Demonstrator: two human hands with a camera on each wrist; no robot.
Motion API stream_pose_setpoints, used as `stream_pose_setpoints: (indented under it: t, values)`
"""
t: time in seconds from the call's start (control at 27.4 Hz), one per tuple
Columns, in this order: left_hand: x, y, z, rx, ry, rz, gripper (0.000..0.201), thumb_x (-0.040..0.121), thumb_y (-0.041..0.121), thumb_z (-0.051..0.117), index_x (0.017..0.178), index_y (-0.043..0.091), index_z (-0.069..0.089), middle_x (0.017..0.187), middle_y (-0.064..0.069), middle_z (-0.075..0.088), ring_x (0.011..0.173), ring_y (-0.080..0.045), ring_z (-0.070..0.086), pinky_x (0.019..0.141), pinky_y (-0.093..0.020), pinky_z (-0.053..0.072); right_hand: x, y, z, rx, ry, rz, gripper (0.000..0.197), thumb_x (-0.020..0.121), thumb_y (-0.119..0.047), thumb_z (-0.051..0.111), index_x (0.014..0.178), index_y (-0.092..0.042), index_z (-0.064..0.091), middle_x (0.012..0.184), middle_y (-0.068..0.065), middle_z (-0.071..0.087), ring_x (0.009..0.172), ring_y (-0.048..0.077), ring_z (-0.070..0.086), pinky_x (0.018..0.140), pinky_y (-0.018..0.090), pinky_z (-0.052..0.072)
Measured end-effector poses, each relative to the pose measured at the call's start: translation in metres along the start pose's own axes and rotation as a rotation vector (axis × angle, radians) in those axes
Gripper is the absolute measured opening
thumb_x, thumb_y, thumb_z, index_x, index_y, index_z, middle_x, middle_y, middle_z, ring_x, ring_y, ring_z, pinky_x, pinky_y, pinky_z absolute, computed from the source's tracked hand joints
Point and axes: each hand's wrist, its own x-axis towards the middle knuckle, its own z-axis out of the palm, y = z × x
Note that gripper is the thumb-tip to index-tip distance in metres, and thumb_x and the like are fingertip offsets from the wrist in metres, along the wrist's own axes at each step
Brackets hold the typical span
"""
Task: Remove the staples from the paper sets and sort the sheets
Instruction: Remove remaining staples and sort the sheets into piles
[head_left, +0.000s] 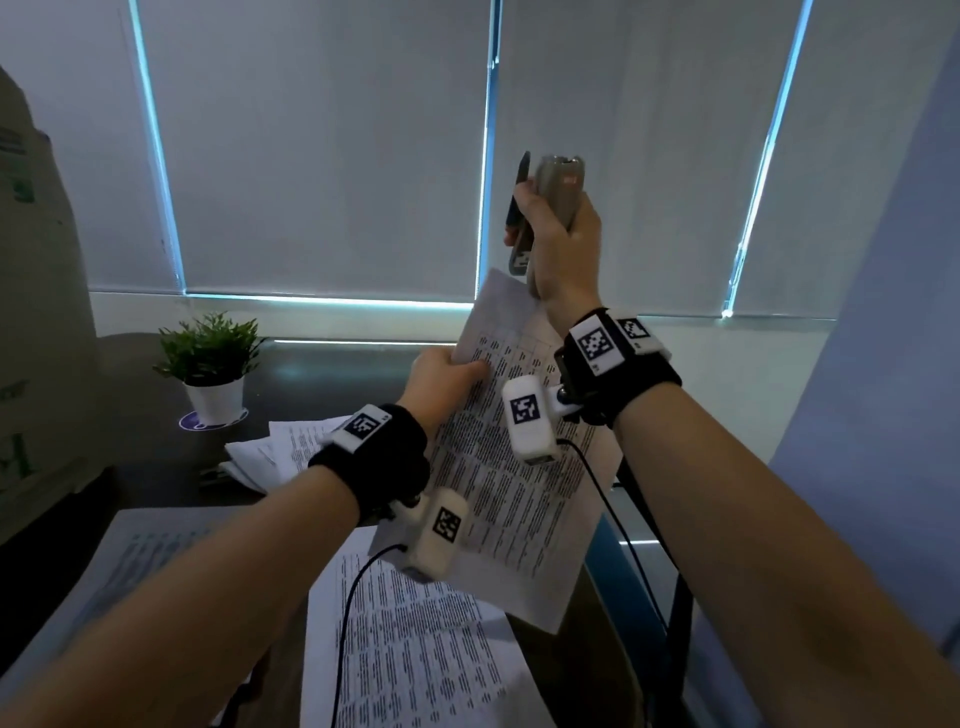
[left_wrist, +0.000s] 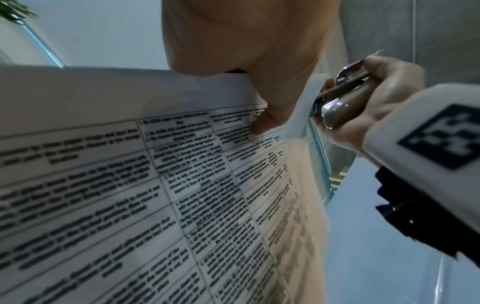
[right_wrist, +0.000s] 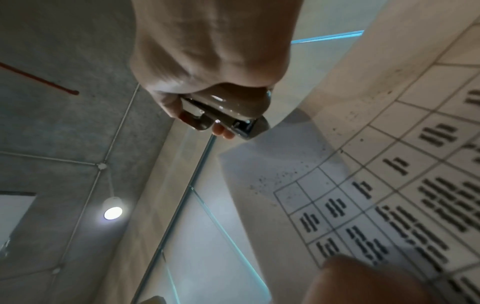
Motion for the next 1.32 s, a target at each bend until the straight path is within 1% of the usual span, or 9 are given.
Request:
stream_pose_setpoints:
  t: [0.11,0.26,0.37,0.62,0.73,0.84,0.95,1.21,1.32]
  values:
    - [0.003,0.001,0.006,0.017,-0.018,-0.011,0.012,0.083,0.014,0.064,0.080,0.002,0.067,0.077,-0.015,0.068,0.065,-0.025,0.064,0.065,-0.035,0.056,0.002,0.006,-0.003,-0.025,0.010,0.032,0.012,0.091,-0.016,0.066,0.084,-0.009,0.059,0.063,0.003,0.061,0.058,0.020,0.058,0.055,0.030,0.050]
    - [0.001,0.007,0.014,0.063,-0.044,-0.005,0.020,0.084,0.013,0.063,0.065,0.009,0.057,0.061,-0.005,0.059,0.051,-0.015,0.055,0.044,-0.019,0.043,0.000,0.009,-0.002,-0.038,-0.026,0.066,0.015,0.092,-0.017,0.066,0.085,-0.006,0.060,0.063,0.004,0.062,0.055,0.021,0.059,0.055,0.031,0.052]
    - [0.001,0.009,0.018,0.041,-0.065,-0.022,0.022,0.084,0.013,0.061,0.063,0.010,0.055,0.060,-0.004,0.057,0.047,-0.011,0.052,0.043,-0.018,0.041,-0.001,0.009,-0.003,-0.059,-0.037,0.040,0.015,0.092,-0.017,0.065,0.082,-0.007,0.060,0.061,0.003,0.062,0.054,0.022,0.058,0.054,0.034,0.052]
    - [0.009,0.004,0.012,-0.038,-0.050,-0.065,0.009,0.084,0.014,0.061,0.085,0.008,0.068,0.086,-0.013,0.072,0.077,-0.027,0.071,0.074,-0.037,0.059,0.004,0.025,-0.018,-0.387,0.046,0.020,0.025,0.074,-0.056,0.063,0.082,-0.032,0.061,0.077,-0.004,0.069,0.074,0.024,0.069,0.072,0.052,0.058]
    - [0.009,0.005,0.014,-0.007,-0.076,-0.049,0.011,0.085,0.012,0.062,0.075,0.009,0.066,0.074,-0.009,0.070,0.063,-0.019,0.068,0.062,-0.029,0.057,0.000,0.024,-0.016,-0.325,-0.012,0.039,0.016,0.082,-0.041,0.067,0.081,-0.026,0.063,0.076,-0.001,0.069,0.072,0.023,0.068,0.072,0.047,0.059]
    - [0.003,0.007,0.020,0.087,-0.085,0.001,0.028,0.085,0.011,0.063,0.058,0.012,0.056,0.053,-0.001,0.057,0.041,-0.007,0.054,0.042,-0.016,0.041,0.001,0.018,-0.010,-0.127,-0.021,0.084,0.021,0.091,-0.023,0.066,0.080,-0.007,0.059,0.062,0.005,0.061,0.052,0.020,0.059,0.052,0.031,0.052]
    - [0.001,0.009,0.025,0.115,-0.096,0.026,0.034,0.087,0.011,0.063,0.055,0.013,0.049,0.051,0.000,0.052,0.036,-0.003,0.050,0.037,-0.014,0.037,0.003,0.012,-0.007,-0.074,0.006,0.106,0.033,0.093,-0.028,0.066,0.071,-0.005,0.057,0.054,0.007,0.057,0.045,0.022,0.055,0.045,0.028,0.047]
    - [-0.002,0.011,0.031,0.162,-0.106,0.091,0.042,0.086,0.013,0.063,0.050,0.010,0.042,0.052,-0.004,0.046,0.048,-0.013,0.040,0.047,-0.022,0.033,0.003,0.012,-0.007,-0.075,0.076,0.185,0.048,0.090,-0.044,0.066,0.058,-0.012,0.051,0.045,-0.001,0.050,0.039,0.018,0.049,0.042,0.024,0.041]
    - [-0.013,-0.009,0.027,0.167,-0.329,0.074,0.010,0.084,0.012,0.062,0.082,0.002,0.060,0.077,-0.010,0.064,0.069,-0.021,0.058,0.062,-0.030,0.049,0.004,0.017,-0.013,-0.093,0.154,0.173,0.048,0.089,-0.044,0.068,0.057,-0.012,0.052,0.048,0.003,0.051,0.039,0.019,0.049,0.042,0.025,0.041]
